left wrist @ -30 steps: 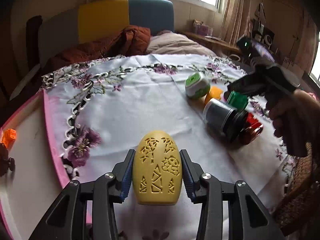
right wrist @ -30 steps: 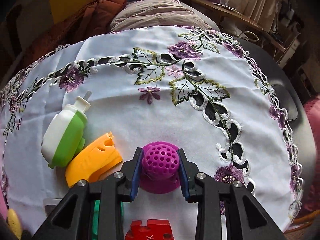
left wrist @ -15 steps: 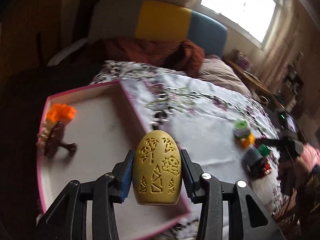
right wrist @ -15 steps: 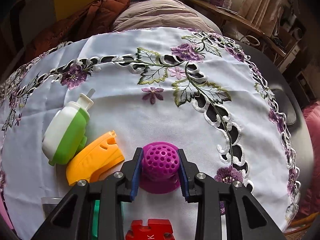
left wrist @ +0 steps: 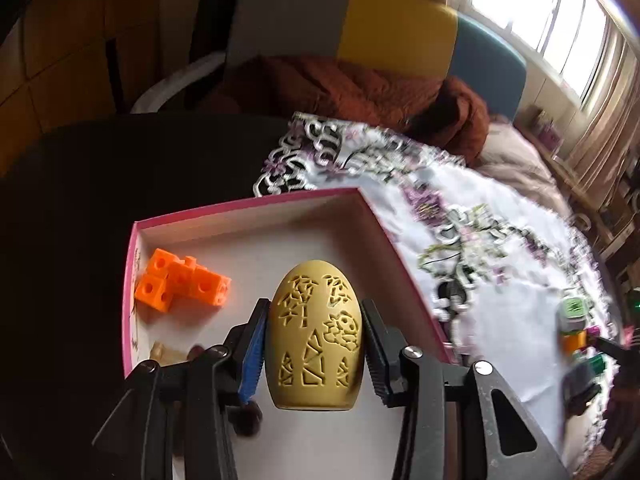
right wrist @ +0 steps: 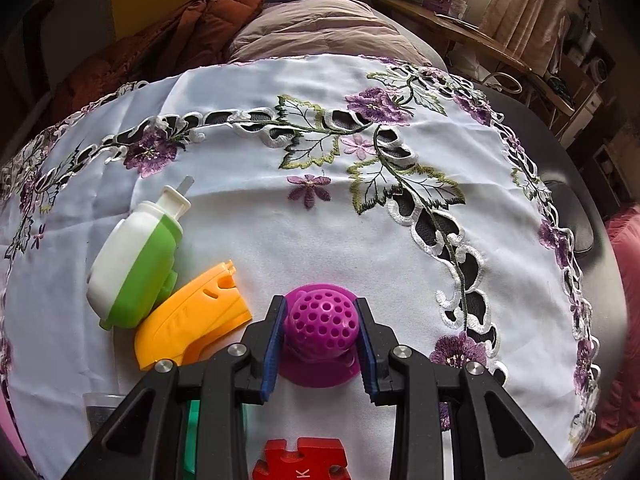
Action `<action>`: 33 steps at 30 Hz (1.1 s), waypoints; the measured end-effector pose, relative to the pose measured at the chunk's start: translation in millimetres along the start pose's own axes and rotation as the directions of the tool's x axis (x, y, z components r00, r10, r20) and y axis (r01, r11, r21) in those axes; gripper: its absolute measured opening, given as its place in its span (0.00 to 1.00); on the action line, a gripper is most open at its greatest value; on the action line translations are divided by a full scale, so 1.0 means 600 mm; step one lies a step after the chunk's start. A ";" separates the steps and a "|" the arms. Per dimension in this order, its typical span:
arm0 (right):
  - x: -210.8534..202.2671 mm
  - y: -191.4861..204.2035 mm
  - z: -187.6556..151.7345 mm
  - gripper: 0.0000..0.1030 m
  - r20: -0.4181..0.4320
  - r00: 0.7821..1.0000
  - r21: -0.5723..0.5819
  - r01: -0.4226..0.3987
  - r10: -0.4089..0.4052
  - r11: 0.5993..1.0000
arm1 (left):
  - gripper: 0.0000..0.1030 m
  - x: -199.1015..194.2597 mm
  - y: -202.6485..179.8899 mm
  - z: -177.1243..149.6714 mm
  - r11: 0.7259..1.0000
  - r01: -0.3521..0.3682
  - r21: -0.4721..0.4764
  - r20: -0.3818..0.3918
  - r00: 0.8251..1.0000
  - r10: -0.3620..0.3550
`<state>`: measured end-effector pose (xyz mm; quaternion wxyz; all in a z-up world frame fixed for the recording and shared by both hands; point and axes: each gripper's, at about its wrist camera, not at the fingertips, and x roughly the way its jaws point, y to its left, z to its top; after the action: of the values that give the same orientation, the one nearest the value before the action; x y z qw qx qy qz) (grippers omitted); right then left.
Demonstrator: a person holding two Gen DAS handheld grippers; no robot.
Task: Organize rigid objects
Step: 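Carry the yellow sponge into the pink tray and release it while the right holds the cup, then lift the magenta perforated cup with the right gripper toward the pink tray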
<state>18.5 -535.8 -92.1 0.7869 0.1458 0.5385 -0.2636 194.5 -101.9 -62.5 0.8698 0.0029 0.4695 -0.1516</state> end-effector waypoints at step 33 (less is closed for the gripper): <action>-0.023 -0.012 0.009 0.32 0.061 0.998 0.056 -0.028 0.025 0.998 | 0.51 -0.193 -0.038 -0.171 0.998 -0.053 0.033 0.119 0.992 0.049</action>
<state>14.5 -540.9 -77.1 0.8017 0.1672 0.5049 -0.2726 45.5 -78.1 -22.0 0.8996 0.0217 0.4140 -0.1376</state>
